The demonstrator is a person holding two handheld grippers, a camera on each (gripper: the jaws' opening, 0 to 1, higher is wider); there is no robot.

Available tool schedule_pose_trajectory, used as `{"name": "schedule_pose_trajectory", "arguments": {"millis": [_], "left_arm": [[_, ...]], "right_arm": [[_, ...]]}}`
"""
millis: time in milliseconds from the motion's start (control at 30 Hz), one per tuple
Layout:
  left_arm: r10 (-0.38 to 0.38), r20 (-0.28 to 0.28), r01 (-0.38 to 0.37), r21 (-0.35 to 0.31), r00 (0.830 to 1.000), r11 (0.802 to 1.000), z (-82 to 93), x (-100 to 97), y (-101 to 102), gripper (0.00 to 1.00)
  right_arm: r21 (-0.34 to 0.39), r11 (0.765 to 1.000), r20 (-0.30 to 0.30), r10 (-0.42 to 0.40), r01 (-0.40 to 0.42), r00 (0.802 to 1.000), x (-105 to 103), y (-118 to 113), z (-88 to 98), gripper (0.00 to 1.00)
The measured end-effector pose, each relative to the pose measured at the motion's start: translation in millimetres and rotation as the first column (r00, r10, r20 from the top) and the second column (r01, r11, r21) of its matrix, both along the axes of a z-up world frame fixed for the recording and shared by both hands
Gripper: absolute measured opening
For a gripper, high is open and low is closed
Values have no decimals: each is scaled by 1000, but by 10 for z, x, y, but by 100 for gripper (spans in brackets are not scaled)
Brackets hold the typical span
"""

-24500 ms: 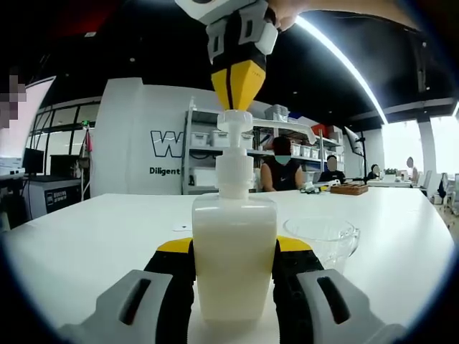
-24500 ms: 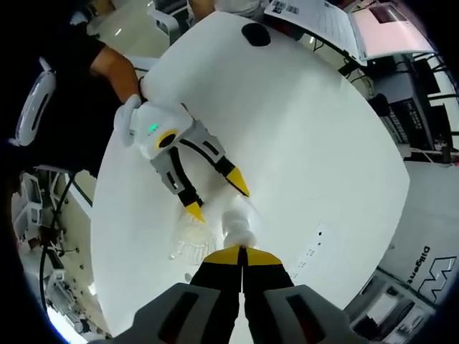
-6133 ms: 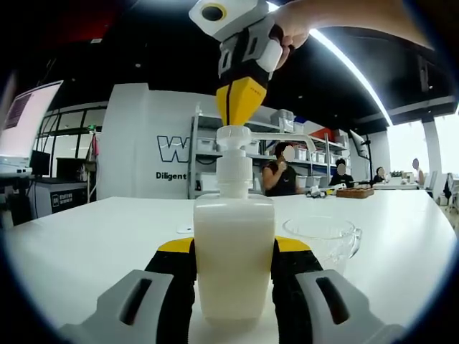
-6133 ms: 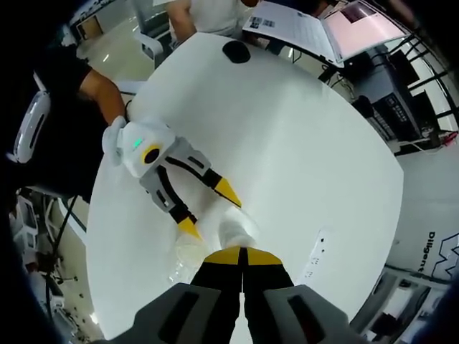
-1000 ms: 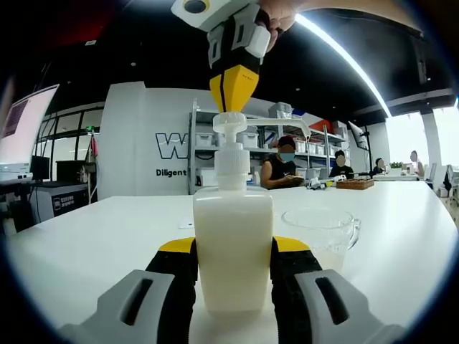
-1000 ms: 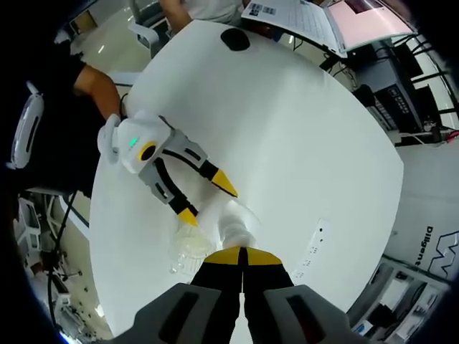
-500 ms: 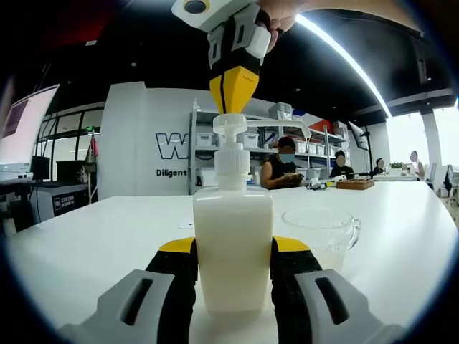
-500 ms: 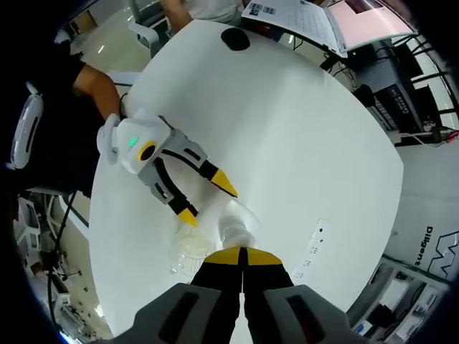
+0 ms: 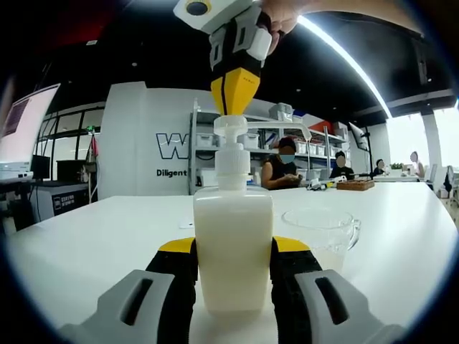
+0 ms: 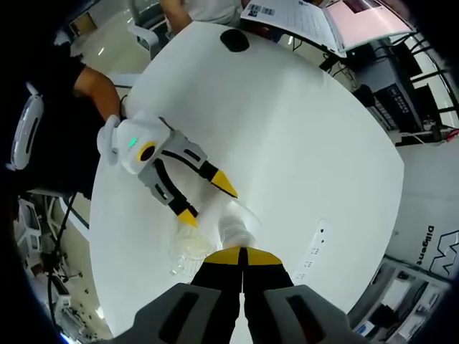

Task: Hold the bottle steady, press the pump all the way down and release, and repeat the specified number of times to dispense into the cup

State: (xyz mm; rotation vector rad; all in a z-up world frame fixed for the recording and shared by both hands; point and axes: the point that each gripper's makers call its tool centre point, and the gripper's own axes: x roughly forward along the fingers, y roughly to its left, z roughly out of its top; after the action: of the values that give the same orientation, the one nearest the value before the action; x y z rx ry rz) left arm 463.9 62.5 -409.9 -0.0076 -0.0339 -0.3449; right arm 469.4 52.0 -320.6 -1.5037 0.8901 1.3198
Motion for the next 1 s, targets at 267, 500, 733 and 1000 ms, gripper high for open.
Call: {"name": "schedule_pose_trajectory", "arguments": {"millis": [267, 500, 733, 1000], "left_arm": [[0, 1, 0, -2, 1000, 1000, 2, -1, -2, 38], [1, 1, -1, -2, 1000, 1000, 3, 1, -2, 38], [0, 1, 0, -3, 1000, 1000, 4, 3, -4, 38], [0, 0, 0, -4, 1000, 1000, 4, 4, -4, 38]], "right_arm": [[4, 1000, -4, -2, 2, 1000, 3, -2, -1, 0], [5, 1000, -4, -2, 2, 1000, -2, 0, -3, 0], [10, 1000, -5, 0, 0, 1000, -2, -1, -6, 0], [-1, 1000, -7, -4, 4, 1000, -5, 1, -21, 0]]}}
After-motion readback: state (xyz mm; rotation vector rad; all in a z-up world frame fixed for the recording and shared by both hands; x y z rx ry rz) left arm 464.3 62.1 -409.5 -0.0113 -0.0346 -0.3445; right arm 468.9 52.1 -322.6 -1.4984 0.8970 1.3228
